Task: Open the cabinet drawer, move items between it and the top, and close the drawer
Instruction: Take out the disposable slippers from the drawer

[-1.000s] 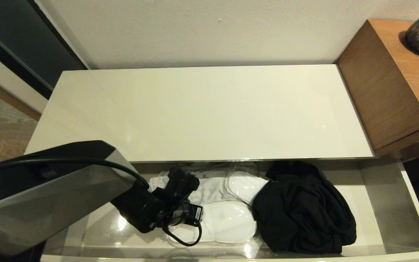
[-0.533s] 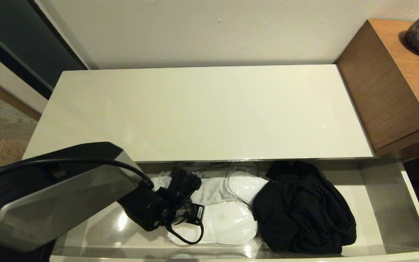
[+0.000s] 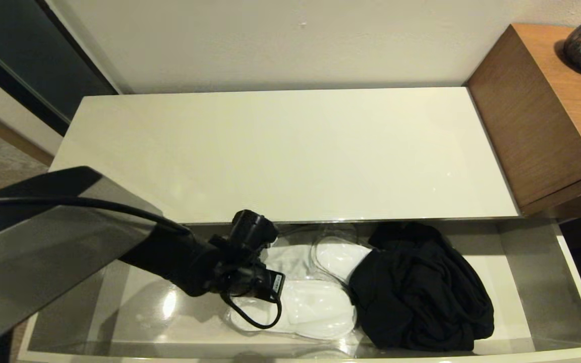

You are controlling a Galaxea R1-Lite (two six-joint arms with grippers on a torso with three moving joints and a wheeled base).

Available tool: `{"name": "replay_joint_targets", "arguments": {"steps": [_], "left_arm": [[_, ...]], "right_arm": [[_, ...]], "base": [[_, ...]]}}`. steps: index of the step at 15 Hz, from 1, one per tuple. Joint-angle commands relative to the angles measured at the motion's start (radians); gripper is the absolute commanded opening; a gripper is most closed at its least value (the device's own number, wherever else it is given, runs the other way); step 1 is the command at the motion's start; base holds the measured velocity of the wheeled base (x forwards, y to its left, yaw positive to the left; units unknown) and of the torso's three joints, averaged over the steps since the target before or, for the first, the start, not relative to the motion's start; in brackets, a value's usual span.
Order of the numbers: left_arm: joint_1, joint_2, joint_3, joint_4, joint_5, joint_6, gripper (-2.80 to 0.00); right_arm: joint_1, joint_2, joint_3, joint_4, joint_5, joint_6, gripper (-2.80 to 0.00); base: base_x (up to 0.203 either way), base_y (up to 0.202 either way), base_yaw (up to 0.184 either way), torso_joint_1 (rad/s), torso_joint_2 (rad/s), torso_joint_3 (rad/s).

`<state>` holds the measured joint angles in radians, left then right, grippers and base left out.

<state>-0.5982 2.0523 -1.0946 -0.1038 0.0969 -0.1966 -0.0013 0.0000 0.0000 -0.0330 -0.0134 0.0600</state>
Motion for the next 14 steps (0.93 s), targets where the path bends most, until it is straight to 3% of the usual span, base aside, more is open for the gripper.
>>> {"name": "replay_joint_targets", "arguments": {"steps": [1, 3, 7, 10, 14], "left_arm": [[0.003, -0.154, -0.088, 0.109, 0.015, 0.003, -2.8], [0.003, -0.19, -0.169, 0.223, 0.015, 0.003, -2.8], [0.002, -0.214, -0.294, 0.347, 0.016, 0.001, -2.8], [0.002, -0.215, -0.308, 0.362, 0.017, 0.001, -2.8], [-0.001, -0.233, -0.464, 0.478, 0.026, 0.003, -2.8]], "right_arm": [[0.0, 0.002, 0.0, -0.001, 0.0, 0.0, -2.8], [0.0, 0.002, 0.0, -0.001, 0.0, 0.001, -2.8], [0.0, 0.002, 0.0, -0.001, 0.0, 0.0, -2.8], [0.0, 0.002, 0.0, -0.001, 0.0, 0.001, -2.8], [0.0, 0.002, 0.0, -0.001, 0.0, 0.0, -2.8]], "base": [[0.0, 0.0, 0.0, 0.0, 0.0, 0.0], [0.0, 0.0, 0.0, 0.0, 0.0, 0.0], [0.0, 0.0, 0.0, 0.0, 0.0, 0.0], [0.0, 0.0, 0.0, 0.0, 0.0, 0.0], [0.0, 0.0, 0.0, 0.0, 0.0, 0.0]]}}
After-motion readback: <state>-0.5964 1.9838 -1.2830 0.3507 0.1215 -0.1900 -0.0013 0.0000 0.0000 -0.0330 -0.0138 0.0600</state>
